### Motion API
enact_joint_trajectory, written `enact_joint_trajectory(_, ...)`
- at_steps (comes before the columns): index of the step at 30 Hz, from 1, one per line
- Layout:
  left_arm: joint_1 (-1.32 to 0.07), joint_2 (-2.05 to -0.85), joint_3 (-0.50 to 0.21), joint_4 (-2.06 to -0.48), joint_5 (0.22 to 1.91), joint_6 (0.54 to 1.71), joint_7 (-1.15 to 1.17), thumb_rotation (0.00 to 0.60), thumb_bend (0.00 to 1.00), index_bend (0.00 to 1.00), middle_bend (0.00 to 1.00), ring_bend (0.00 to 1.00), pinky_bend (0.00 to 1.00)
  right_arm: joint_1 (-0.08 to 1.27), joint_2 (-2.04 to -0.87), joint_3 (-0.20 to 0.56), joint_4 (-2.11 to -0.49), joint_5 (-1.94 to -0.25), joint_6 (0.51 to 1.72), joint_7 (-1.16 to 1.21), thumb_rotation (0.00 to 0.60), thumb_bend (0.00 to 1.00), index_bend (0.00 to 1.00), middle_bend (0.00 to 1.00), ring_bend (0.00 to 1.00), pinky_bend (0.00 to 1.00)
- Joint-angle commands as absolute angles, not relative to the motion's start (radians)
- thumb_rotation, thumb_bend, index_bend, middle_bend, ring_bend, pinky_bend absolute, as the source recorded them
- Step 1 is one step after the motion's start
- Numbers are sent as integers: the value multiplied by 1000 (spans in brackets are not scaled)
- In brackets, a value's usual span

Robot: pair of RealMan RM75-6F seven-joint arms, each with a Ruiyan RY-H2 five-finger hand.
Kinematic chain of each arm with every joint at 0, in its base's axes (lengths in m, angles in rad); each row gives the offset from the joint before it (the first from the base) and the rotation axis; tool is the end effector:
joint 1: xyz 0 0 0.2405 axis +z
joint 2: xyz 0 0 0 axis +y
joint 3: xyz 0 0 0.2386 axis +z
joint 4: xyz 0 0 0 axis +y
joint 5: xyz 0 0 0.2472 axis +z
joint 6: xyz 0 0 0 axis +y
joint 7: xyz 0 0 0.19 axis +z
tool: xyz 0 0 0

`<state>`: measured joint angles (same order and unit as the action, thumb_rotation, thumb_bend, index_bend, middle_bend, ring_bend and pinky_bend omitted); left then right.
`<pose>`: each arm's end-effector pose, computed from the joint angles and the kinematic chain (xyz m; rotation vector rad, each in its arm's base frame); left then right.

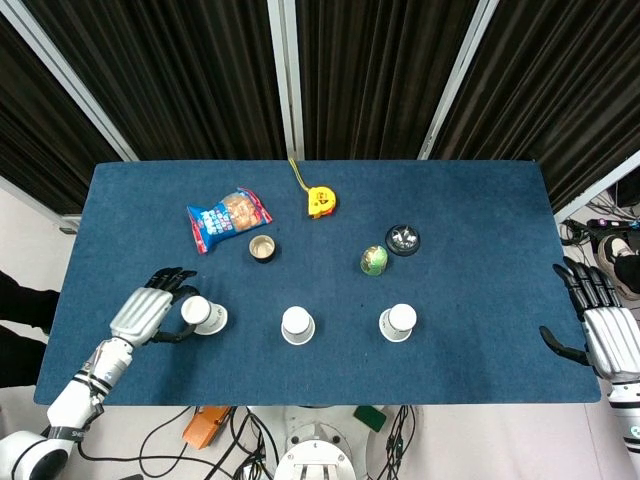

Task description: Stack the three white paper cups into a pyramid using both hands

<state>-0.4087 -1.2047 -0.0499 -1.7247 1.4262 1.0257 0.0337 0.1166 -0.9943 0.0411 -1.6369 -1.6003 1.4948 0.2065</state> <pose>-0.2188 0.2885 0.0008 -1.8140 -1.1661 -0.9047 -0.2932 -0.2356 0.1463 1.4548 -0.9302 1.0576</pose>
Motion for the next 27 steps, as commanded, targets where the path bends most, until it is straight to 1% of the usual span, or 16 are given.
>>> enact_joint_trajectory(1, -462, -1253, -70, -1753, 1417, 996, 155, 521, 355, 389, 83, 0, 12, 115, -994, 41, -1636, -1598, 1495, 208, 600, 413, 0, 0, 0, 0)
enact_joint_trajectory(4, -495, -1289, -78, -1767, 1391, 971, 236, 518, 356, 389, 82, 0, 12, 111, -993, 40, -1634, -1595, 1498, 211, 600, 414, 0, 0, 0, 0)
enact_joint_trajectory(10, -535, -1337, -87, -1779, 1349, 952, 320, 520, 354, 389, 83, 0, 12, 106, -995, 38, -1627, -1590, 1499, 219, 600, 413, 0, 0, 0, 0)
enact_joint_trajectory(27, -578, -1394, -76, -1790, 1273, 962, 409, 521, 339, 389, 83, 0, 12, 103, -997, 39, -1617, -1587, 1498, 231, 600, 413, 0, 0, 0, 0)
